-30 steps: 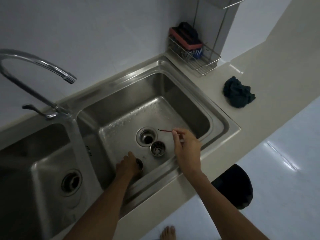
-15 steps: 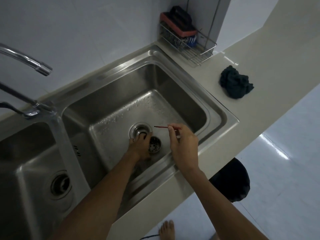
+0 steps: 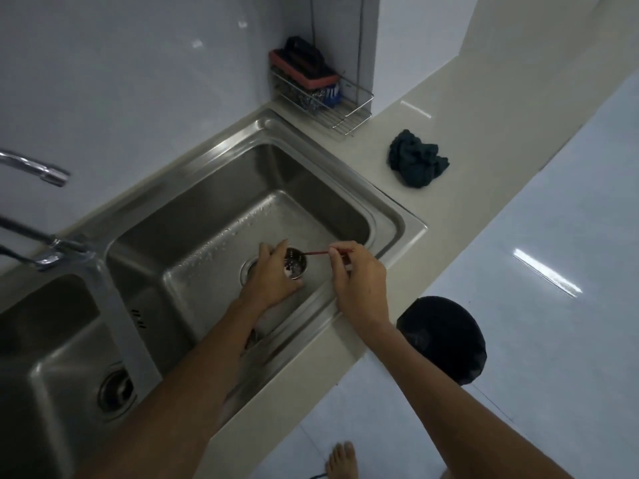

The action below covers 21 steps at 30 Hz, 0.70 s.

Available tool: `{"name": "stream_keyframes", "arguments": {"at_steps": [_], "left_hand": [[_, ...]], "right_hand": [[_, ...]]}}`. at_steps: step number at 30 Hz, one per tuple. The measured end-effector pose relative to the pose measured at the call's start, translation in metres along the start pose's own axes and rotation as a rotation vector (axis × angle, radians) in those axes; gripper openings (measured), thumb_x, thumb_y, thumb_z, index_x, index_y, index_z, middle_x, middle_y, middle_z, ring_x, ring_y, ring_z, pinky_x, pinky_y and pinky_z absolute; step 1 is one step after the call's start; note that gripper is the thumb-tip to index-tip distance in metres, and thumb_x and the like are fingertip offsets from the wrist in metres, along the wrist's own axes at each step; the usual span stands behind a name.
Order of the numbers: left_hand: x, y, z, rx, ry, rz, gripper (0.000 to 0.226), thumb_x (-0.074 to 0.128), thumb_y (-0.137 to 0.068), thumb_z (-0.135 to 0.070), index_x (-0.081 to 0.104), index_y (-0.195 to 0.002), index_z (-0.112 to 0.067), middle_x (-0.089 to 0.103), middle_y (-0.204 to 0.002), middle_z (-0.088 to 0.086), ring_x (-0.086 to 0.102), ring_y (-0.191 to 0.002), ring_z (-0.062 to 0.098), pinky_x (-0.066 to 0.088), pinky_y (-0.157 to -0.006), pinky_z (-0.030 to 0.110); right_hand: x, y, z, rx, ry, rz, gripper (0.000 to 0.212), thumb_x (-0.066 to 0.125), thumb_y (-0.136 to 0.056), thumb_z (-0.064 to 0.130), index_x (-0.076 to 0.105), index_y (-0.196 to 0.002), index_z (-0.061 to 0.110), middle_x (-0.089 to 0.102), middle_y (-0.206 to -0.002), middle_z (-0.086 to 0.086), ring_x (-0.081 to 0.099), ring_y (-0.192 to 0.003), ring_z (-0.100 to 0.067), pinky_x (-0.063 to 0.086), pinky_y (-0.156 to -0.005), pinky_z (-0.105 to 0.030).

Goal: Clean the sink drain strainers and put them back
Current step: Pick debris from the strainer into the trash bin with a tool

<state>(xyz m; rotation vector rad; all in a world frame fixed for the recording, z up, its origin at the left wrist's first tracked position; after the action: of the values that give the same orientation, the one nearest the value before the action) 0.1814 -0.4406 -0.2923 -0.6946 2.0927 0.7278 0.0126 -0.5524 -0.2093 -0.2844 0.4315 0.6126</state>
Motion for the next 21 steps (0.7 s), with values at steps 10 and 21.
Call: {"name": "stream_keyframes", "arguments": {"at_steps": [10, 21], "left_hand": [[-0.027, 0.035, -0.189, 0.254, 0.075, -0.194, 0.085, 0.08, -0.058, -0.059, 0.045, -0.128, -0.025, 0.049, -0.124, -0.007, 0.06, -0.104, 0.012, 0.048, -0.075, 0.019], [0.165, 0.048, -0.375, 0.483, 0.09, 0.018, 0.073, 0.086, -0.067, -0.035, 0.044, -0.127, -0.03, 0.057, -0.122, -0.01, 0.059, -0.108, 0.013, 0.057, -0.083, 0.034]], "right_hand": [[-0.145, -0.011, 0.009, -0.085, -0.133, -0.246, 0.013, 0.061, -0.1, 0.025, 0.07, -0.106, 0.018, 0.069, -0.097, 0.012, 0.065, -0.086, -0.001, 0.052, -0.076, -0.013], [-0.334, 0.05, -0.152, 0.089, -0.08, -0.485, 0.01, 0.062, -0.1, 0.027, 0.07, -0.105, 0.03, 0.059, -0.095, 0.038, 0.064, -0.092, 0.005, 0.05, -0.075, -0.008]]}}
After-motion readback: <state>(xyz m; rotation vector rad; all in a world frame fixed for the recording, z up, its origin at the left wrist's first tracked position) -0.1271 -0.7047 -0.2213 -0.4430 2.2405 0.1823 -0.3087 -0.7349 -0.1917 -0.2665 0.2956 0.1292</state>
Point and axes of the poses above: each hand's wrist, its own y-axis away from the middle knuckle, its own x-axis out of the palm, z = x × y, the point moved 8 cm from there along -y, towards the middle knuckle
